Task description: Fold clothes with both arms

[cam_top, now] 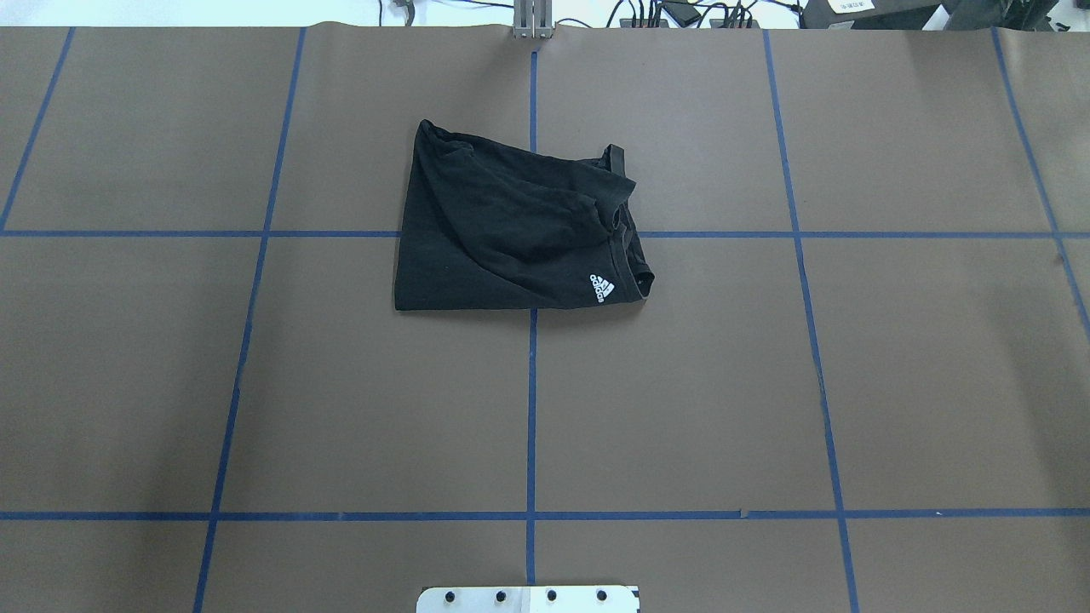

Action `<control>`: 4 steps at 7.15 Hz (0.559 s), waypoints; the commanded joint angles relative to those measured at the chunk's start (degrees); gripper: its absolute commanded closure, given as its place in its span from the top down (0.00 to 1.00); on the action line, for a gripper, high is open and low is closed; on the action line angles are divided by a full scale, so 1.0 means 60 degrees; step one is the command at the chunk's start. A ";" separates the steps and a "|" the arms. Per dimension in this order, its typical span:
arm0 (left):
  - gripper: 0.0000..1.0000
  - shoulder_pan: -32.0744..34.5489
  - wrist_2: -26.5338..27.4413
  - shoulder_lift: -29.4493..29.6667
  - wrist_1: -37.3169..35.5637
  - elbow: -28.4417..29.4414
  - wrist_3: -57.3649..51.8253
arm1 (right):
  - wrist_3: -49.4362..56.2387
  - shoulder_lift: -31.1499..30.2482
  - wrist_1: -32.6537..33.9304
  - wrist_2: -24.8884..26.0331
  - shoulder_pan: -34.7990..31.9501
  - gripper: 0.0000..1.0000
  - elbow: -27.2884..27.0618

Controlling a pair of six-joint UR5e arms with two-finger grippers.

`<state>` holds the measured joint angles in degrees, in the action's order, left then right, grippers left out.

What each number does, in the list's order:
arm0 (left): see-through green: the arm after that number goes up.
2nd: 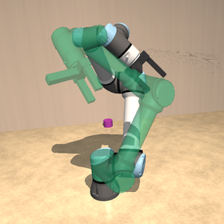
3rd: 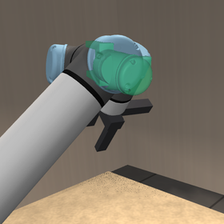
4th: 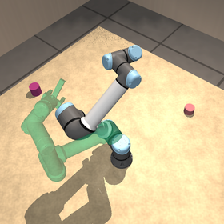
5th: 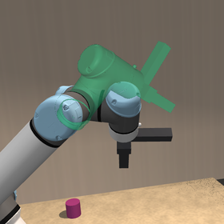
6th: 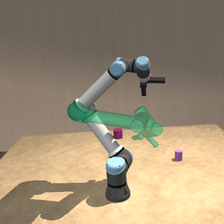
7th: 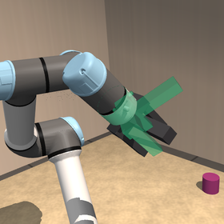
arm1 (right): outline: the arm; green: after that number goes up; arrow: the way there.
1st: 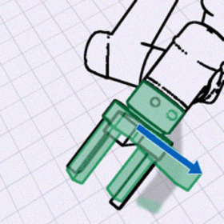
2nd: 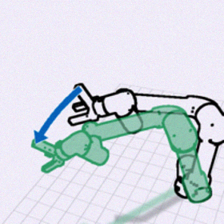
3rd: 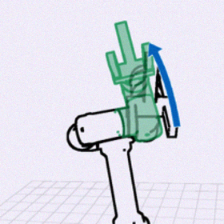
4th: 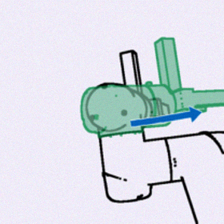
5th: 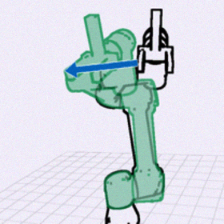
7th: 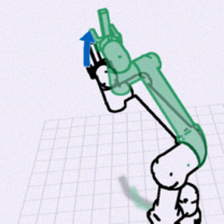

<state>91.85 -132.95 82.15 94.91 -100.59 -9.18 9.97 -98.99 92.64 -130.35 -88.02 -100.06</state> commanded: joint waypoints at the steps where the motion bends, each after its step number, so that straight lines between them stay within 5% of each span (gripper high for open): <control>1: 1.00 0.0000 -0.0019 -0.0097 -0.0013 -0.0008 0.0006 | -0.0021 -0.0171 0.0073 0.0001 -0.0007 1.00 -0.0651; 4: 1.00 -0.0015 -0.0019 -0.0142 0.0002 -0.0008 -0.0008 | -0.0007 -0.0332 -0.0015 0.0045 0.0007 1.00 -0.0696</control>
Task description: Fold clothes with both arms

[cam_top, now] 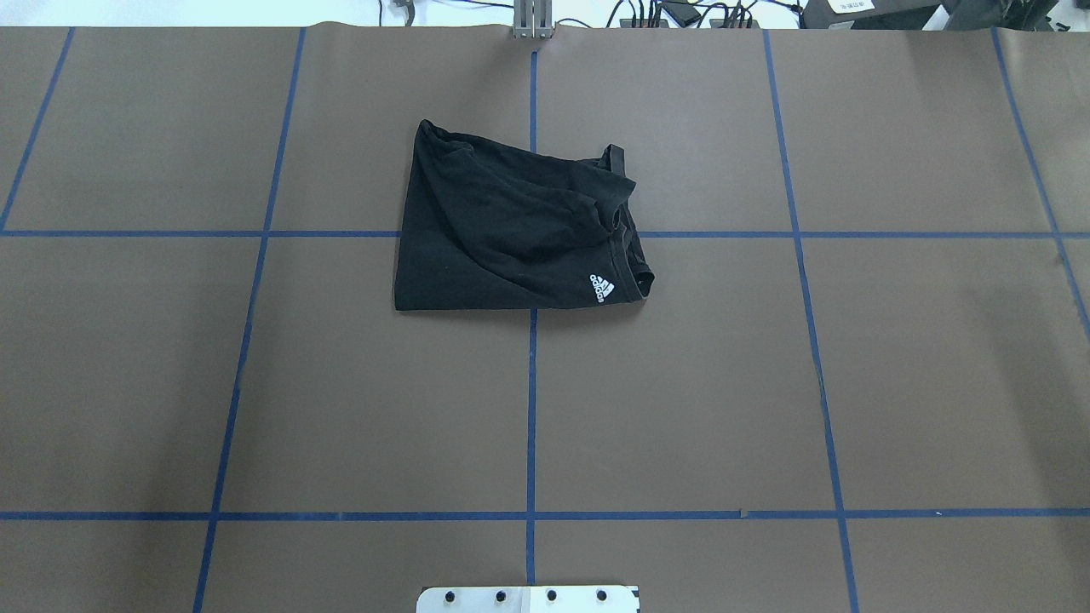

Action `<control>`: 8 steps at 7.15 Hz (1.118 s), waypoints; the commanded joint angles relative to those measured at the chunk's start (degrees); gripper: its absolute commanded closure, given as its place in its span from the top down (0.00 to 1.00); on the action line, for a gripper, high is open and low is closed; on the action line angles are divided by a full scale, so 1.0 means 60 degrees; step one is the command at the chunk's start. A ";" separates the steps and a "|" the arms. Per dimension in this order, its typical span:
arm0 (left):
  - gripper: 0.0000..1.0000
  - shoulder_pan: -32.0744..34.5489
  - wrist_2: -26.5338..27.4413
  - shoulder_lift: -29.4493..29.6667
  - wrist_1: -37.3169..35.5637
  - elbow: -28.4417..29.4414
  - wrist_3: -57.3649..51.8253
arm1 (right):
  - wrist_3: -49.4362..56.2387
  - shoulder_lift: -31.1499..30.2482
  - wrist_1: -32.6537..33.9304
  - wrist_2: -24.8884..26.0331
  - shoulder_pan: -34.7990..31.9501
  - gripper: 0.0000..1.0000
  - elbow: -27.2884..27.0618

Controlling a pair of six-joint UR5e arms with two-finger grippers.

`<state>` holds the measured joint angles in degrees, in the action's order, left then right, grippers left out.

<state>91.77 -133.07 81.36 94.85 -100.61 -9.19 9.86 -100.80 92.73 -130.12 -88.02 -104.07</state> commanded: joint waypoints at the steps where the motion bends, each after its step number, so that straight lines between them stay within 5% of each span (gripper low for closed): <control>1: 1.00 -0.0003 0.0000 -0.0009 0.0011 -0.0004 -0.0020 | 0.0012 -0.0031 -0.0030 0.0051 -0.0007 1.00 -0.0029; 8: 1.00 -0.0003 0.0000 -0.0024 0.0026 0.0128 -0.0050 | 0.0012 0.0013 -0.0044 -0.0036 0.0007 1.00 -0.0160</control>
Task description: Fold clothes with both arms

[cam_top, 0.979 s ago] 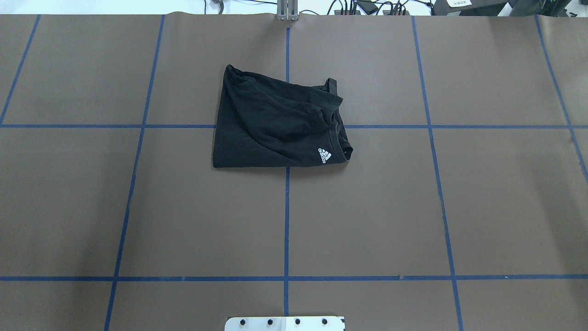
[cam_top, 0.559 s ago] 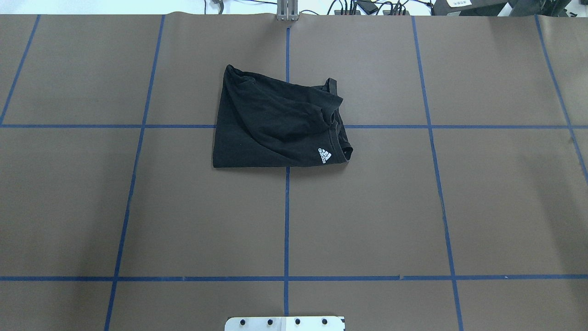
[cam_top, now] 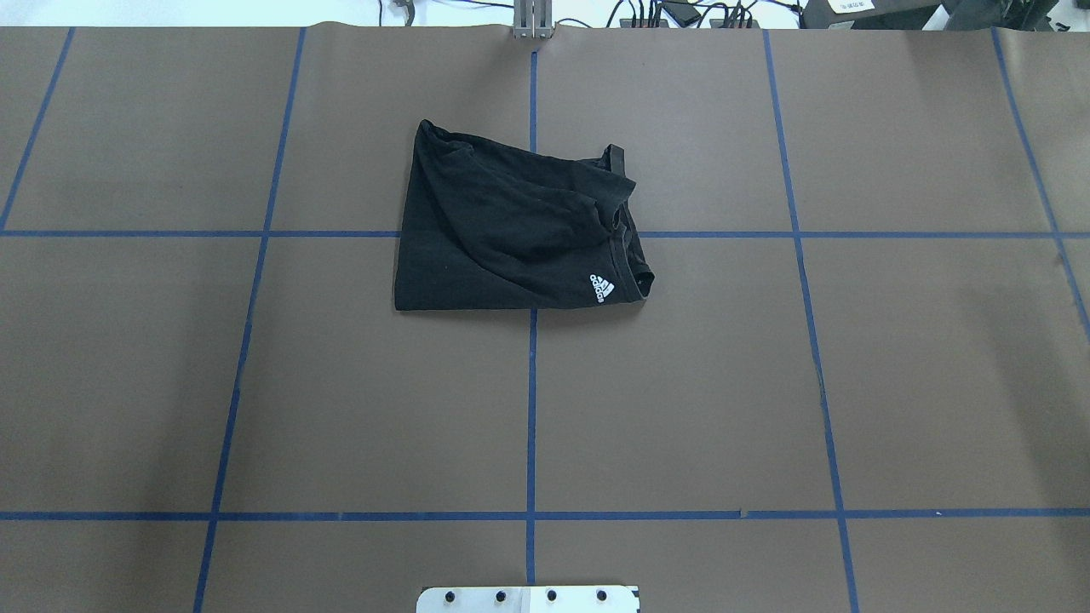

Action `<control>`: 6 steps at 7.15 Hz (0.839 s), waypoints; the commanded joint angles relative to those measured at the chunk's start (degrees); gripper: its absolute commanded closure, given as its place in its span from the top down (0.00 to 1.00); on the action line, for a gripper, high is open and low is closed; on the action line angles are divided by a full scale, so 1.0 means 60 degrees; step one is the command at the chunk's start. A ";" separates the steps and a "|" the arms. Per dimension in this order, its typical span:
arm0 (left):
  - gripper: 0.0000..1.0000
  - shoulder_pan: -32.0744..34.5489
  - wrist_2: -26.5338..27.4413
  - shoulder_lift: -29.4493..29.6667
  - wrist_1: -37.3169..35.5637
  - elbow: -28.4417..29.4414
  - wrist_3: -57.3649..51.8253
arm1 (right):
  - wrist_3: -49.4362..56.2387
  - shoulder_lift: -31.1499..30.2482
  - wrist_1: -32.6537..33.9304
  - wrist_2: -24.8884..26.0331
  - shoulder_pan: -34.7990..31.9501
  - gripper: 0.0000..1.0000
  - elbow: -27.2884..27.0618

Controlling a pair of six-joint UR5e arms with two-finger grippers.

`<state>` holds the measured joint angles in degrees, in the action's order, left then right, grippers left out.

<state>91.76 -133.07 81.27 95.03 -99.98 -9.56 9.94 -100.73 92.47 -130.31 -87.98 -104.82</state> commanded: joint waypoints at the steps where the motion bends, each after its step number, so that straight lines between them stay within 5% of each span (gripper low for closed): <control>1: 1.00 0.0000 0.0000 -0.0011 -0.0019 0.0037 0.0012 | -0.0001 0.0002 -0.0002 -0.0005 0.0001 1.00 -0.0035; 6: 1.00 0.0000 0.0044 -0.0084 -0.0033 0.0096 0.0056 | -0.0016 0.0016 -0.0002 -0.0079 0.0001 1.00 -0.0049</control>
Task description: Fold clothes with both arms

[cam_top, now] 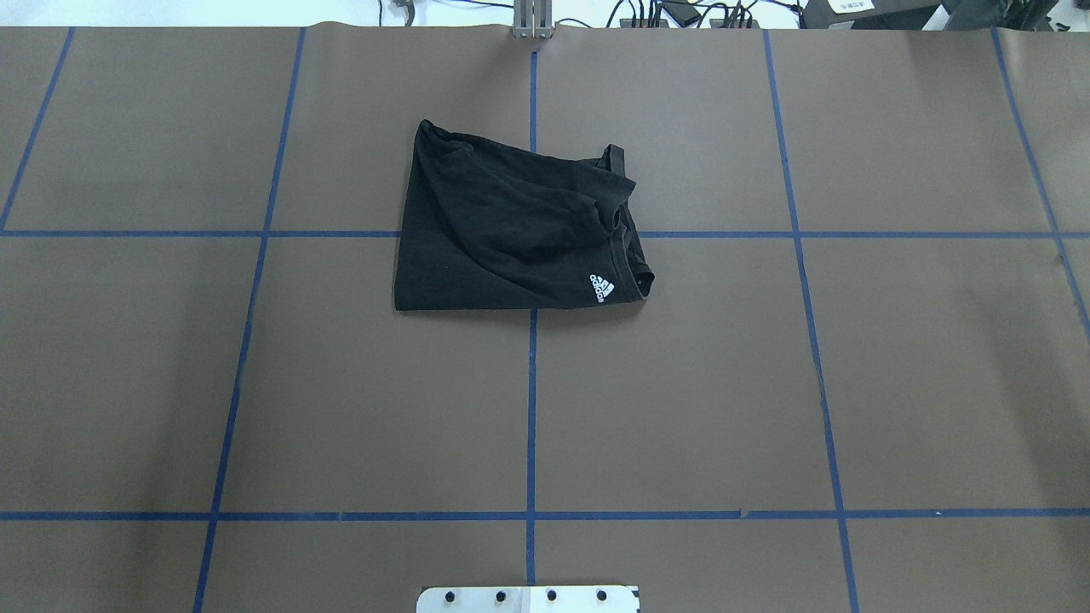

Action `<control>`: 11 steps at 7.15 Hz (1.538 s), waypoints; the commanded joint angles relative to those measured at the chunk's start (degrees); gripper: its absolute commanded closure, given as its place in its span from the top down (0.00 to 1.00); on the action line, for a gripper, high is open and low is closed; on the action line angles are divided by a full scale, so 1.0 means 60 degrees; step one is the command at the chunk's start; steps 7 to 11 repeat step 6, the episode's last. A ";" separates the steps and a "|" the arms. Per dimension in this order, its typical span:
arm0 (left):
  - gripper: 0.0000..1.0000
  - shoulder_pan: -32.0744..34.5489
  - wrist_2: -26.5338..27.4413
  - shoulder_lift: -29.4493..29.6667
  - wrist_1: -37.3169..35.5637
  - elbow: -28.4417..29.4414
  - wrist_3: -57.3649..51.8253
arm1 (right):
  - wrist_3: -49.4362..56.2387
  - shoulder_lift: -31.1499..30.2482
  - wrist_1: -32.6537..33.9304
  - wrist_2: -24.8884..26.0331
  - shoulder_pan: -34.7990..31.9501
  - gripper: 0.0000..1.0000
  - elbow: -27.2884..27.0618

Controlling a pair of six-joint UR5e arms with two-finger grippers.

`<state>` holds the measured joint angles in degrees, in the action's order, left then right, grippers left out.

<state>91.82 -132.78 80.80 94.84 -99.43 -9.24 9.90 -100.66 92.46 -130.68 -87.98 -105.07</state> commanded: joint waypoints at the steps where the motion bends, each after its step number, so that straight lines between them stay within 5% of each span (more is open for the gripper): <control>1: 1.00 0.0005 0.0011 -0.0004 -0.0002 -0.0039 0.0001 | -0.0010 -0.0010 0.0000 -0.0016 0.0000 1.00 -0.0009; 11: 1.00 -0.0010 -0.0018 0.0054 0.0028 -0.0171 -0.0057 | 0.0005 -0.0039 0.0015 -0.0031 0.0000 1.00 -0.0082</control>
